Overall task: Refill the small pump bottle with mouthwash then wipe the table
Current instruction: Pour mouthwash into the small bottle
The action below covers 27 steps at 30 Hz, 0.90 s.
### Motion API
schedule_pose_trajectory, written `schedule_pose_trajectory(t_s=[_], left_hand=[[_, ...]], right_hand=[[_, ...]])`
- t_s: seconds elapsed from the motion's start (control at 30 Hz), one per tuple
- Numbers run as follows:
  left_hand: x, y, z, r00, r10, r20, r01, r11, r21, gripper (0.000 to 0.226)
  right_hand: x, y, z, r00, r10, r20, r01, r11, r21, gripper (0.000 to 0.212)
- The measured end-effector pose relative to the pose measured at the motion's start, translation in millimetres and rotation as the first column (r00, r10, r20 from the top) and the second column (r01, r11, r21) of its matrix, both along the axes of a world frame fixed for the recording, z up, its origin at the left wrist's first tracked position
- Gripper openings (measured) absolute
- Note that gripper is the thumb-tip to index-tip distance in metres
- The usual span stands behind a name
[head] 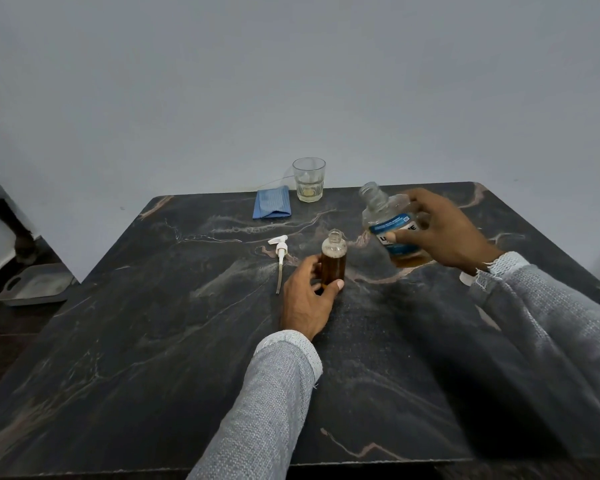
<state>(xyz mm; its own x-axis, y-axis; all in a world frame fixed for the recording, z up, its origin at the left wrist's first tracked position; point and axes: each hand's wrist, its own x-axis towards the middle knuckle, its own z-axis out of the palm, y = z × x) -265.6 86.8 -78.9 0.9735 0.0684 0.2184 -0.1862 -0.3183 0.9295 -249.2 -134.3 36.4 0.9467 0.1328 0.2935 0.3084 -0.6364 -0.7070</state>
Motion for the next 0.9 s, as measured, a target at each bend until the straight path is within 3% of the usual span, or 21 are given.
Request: schedule_pose_trajectory(t_s=[0.13, 0.23, 0.37, 0.9], left_hand=[[-0.2, -0.2, 0.3, 1.000, 0.003, -0.001, -0.003, 1.000, -0.003, 0.051], [0.1, -0.4, 0.6, 1.000, 0.007, -0.003, -0.007, 1.000, 0.008, 0.052], [0.5, -0.1, 1.1, 1.000, 0.005, -0.012, -0.005, 1.000, 0.013, 0.053], [-1.0, 0.0, 2.3, 1.000, 0.020, -0.006, -0.019, 0.999, 0.040, 0.055]], right_hand=[[0.0, -20.1, -18.5, 0.994, -0.003, -0.112, 0.044, 0.931, 0.364, 0.048], [0.2, -33.6, -31.6, 0.990, 0.008, -0.140, 0.059, 0.882, 0.468, 0.054], [-2.4, -42.9, -41.2, 0.984, 0.055, -0.172, 0.043, 0.855, 0.516, 0.059], [-14.0, -44.7, -53.9, 0.974, 0.128, -0.190, 0.012, 0.801, 0.598, 0.047]])
